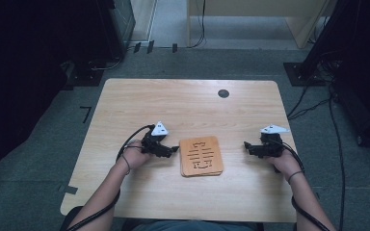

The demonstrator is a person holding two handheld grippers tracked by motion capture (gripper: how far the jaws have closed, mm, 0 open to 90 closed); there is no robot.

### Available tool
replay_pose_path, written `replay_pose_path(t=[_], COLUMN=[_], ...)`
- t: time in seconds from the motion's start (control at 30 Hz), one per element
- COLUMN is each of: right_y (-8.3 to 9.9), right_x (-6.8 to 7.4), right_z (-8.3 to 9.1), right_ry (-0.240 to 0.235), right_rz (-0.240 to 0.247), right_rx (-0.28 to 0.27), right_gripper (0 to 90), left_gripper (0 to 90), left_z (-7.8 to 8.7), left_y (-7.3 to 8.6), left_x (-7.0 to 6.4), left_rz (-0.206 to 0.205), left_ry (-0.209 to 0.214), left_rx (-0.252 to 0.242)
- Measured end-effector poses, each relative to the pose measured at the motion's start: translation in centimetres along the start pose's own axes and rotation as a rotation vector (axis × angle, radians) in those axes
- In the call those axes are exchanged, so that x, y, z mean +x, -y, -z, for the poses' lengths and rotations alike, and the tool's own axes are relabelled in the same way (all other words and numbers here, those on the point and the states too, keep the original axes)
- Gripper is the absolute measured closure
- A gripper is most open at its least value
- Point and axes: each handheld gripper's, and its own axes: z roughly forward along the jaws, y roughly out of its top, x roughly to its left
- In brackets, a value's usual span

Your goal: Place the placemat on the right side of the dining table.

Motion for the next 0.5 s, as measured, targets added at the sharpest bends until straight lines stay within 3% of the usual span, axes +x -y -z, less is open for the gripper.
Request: replay_pose_path(t=[0.5], right_y=[-0.07], right_x=[0.17], right_z=[-0.11], right_ry=[0.014], right_rz=[-0.009], right_rx=[0.001], right_gripper=[12.2], left_gripper=[17.2], left_z=[-0.03], left_y=[-0.04], left_x=[-0.11], left_rz=[0.007], left_ry=[-0.011], left_rx=[0.001])
